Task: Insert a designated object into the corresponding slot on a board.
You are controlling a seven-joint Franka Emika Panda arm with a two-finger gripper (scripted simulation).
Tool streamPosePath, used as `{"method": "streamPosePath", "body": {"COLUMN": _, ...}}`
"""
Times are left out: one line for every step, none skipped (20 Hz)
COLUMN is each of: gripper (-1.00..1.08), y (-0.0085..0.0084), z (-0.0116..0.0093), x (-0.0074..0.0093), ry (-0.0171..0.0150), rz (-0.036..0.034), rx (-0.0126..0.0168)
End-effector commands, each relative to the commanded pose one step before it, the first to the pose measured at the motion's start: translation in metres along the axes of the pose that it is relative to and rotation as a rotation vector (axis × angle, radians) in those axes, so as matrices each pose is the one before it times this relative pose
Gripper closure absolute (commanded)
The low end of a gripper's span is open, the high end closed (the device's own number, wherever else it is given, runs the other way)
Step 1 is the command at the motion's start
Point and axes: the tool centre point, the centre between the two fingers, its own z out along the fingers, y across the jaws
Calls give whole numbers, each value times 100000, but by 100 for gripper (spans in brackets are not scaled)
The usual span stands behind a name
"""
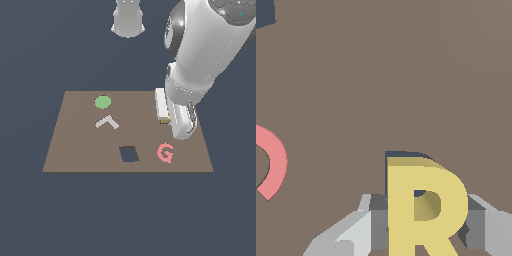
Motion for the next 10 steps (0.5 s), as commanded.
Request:
{"method": "streamPosePath", "body": {"gripper": 108, "y": 0, "z": 37, "x": -13, "ry": -2, "rz": 14, "rx": 3}}
{"method": "streamPosePath", "body": {"gripper": 108, "y": -10, "z": 123, "x": 18, "ry": 26, "rz": 117, "rx": 0}}
{"method": "streamPosePath", "body": {"gripper": 108, "y": -12, "z": 203, "x": 14, "ry": 36, "rz": 165, "rx": -1}}
{"method": "streamPosePath", "body": {"gripper": 108, "y": -12, "z": 265, "x": 11, "ry": 44, "rz": 202, "rx": -1}}
{"method": "streamPosePath", "body": {"gripper": 108, "y": -8, "z": 204, "x": 5, "ry": 33, "rz": 151, "rx": -1}}
{"method": "streamPosePath", "body": {"gripper": 108, "y": -5, "z": 123, "x": 6, "ry": 20, "rz": 95, "rx": -1}}
{"method": "streamPosePath", "body": {"gripper": 108, "y": -4, "z": 41, "x": 11, "ry": 10, "rz": 48, "rx": 0}}
{"method": "streamPosePath", "body": {"gripper": -92, "y": 0, "z": 0, "x": 0, "ry": 0, "rz": 0, "rx": 0}}
{"method": "streamPosePath", "body": {"gripper": -92, "y": 0, "z": 0, "x": 0, "ry": 0, "rz": 0, "rx": 0}}
{"method": "streamPosePath", "body": {"gripper": -92, "y": 0, "z": 0, "x": 0, "ry": 0, "rz": 0, "rx": 0}}
